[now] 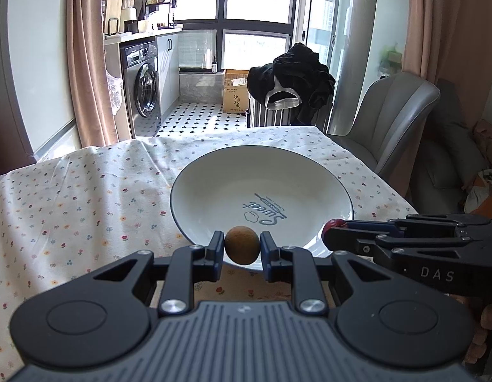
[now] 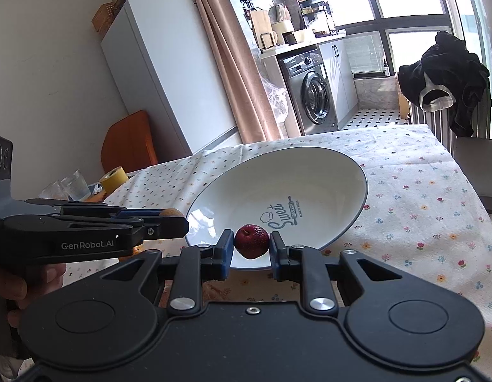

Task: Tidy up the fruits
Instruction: 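Carry both fruits into the white bowl and open both tools to release them, then withdraw both open tools from the bowl back toward the remaining fruit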

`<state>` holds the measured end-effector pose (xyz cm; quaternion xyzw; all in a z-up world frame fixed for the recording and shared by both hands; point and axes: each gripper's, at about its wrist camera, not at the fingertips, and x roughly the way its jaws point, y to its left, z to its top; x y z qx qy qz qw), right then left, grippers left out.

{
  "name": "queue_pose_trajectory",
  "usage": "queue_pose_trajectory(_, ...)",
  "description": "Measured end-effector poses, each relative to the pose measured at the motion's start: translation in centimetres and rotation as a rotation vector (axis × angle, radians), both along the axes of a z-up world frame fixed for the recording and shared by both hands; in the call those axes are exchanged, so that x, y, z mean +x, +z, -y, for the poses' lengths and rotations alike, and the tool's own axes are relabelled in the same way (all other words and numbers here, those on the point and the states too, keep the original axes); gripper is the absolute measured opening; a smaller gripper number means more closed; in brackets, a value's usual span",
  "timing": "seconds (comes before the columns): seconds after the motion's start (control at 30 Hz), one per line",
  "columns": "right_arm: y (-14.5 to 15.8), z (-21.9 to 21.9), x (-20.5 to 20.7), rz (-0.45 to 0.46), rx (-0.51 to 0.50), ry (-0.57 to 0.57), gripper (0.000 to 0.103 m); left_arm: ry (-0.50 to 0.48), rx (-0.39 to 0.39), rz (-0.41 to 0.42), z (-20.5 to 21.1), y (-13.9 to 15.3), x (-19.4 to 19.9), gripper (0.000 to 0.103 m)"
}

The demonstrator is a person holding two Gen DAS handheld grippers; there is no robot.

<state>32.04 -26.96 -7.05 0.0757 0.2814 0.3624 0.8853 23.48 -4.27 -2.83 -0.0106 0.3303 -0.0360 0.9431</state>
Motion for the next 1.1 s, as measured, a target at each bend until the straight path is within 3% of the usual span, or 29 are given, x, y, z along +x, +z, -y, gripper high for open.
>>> queue_pose_trajectory(0.4, -0.7, -0.7, 0.7, 0.003, -0.027, -0.011, 0.023, -0.012, 0.005, -0.039, 0.7, -1.5, 1.7, 0.023)
queue_pose_trajectory(0.83, 0.2, -1.0, -0.5, 0.022, -0.044, -0.029, 0.027, 0.037, -0.004, -0.016, -0.9, 0.1, -1.3, 0.027)
queue_pose_trajectory(1.1, 1.0, -0.9, -2.8, 0.047, -0.052, -0.023, 0.035, 0.094, -0.026, 0.008, -2.4, 0.9, -4.4, 0.041)
